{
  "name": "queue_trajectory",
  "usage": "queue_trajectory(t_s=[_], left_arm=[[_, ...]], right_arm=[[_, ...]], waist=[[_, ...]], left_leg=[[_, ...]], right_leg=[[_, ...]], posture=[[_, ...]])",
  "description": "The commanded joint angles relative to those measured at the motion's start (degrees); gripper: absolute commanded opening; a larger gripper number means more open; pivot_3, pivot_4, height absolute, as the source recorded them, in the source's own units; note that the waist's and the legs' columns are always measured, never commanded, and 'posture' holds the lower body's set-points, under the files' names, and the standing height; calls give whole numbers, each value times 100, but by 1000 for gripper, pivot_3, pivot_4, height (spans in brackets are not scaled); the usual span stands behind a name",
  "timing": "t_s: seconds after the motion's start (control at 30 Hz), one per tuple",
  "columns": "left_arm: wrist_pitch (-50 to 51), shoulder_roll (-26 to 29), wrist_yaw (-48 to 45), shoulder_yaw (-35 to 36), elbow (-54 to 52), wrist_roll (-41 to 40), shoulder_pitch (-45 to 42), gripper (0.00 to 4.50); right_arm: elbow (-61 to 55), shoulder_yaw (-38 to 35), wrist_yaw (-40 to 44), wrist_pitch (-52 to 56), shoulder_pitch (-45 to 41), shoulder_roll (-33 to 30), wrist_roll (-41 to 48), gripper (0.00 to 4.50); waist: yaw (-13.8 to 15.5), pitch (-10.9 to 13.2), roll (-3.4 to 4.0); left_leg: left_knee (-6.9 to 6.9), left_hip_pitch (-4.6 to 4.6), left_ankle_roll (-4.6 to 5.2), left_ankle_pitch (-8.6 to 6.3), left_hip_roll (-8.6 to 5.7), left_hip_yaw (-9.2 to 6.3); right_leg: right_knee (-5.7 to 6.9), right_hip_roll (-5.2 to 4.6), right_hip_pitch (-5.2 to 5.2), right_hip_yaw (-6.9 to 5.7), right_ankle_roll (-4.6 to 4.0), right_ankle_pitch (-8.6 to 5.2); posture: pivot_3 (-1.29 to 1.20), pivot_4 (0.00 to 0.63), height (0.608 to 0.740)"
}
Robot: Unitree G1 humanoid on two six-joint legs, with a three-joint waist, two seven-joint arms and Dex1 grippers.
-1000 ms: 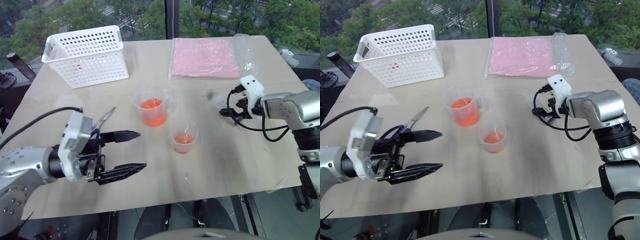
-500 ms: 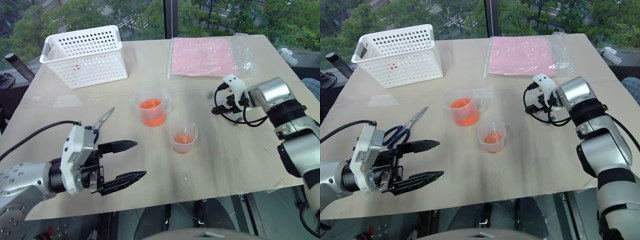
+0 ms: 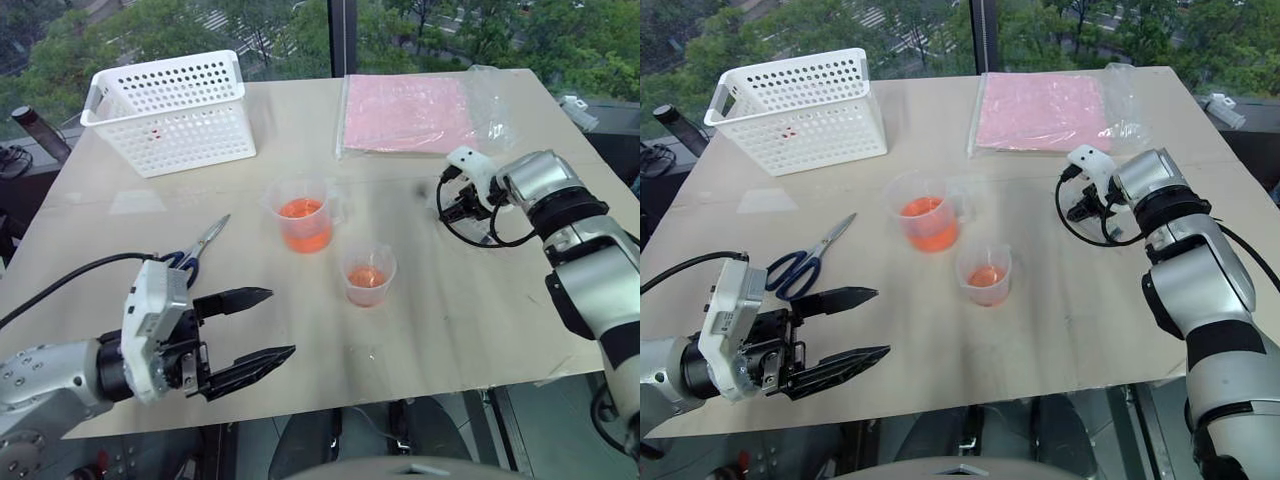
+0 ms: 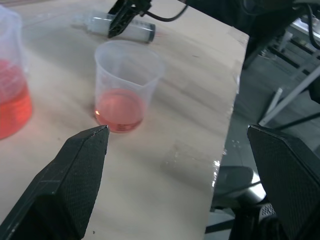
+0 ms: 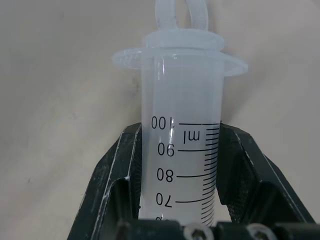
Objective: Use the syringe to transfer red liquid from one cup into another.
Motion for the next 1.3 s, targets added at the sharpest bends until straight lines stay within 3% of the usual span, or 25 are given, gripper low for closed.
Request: queue_trajectory(t_s=[0.03, 0.17, 0.3, 0.43, 0.5, 0.73, 0.93, 1.3], left_arm=[[-93, -177, 385, -2, 243, -106, -116, 4500], [-230, -397, 604, -88, 349, 99, -157, 4500], [-321, -625, 1013, -217, 599, 108, -431, 4500], [-350, -677, 1316, -226, 1018, 154, -866, 4500], [-349, -646, 1422, -180, 1179, 159, -1001, 4500], [-86, -422, 1855, 46, 1640, -15, -1352, 4500], [135, -7, 1914, 156, 2378, -321, -2216, 4500], [-100, -180, 1410, 8, 2559, 179, -2137, 4500]], right_arm=[[-1845, -1383, 315, 461, 102, -200, 1092, 1545], [-3566, -2636, -165, 1110, 272, 86, 2091, 1545], [-5168, -4187, -2057, 1050, 486, 2014, 3381, 1545], [-5422, -3306, -2578, -724, 1225, 2945, 2447, 1545], [-5224, -3228, -2906, -1927, 1474, 3410, 2158, 1545], [-3866, -2565, -2919, -3812, 1644, 3859, 1490, 1545], [-3725, -2212, -2712, -3969, 1708, 4239, 1774, 1545], [-3411, -1845, -2693, -3263, 1388, 4229, 2074, 1544]], waist=[[1, 7, 12], [-20, 12, 20], [-45, 9, 19], [25, -7, -1], [33, -8, -4], [-54, -5, -4], [-109, -4, -9], [-166, -3, -8]], left_leg=[[0, -2, 0, 0, 0, 0], [-12, -8, -1, 0, 2, 1], [-17, -6, -3, -1, 4, 1], [-18, 2, -11, 4, 1, -3], [-11, -1, -8, 3, -20, -7], [-12, 5, -19, 11, -26, -7], [-11, 7, -28, 16, -19, -12], [-14, 7, -28, 16, -18, -8]], right_leg=[[0, 0, -2, 0, 0, 0], [4, 4, -18, 4, 1, 0], [8, 4, -20, 9, 1, 1], [17, 4, -18, 4, 1, 1], [15, -8, -18, 2, 3, 2], [24, 5, -21, 14, 11, 5], [42, 11, -23, 14, 8, 3], [46, 5, -30, 21, 7, 3]], posture=[[0, 150, 740], [0, 150, 740], [0, 150, 740], [0, 150, 740], [0, 150, 740], [0, 150, 740], [0, 150, 740], [0, 150, 740]])
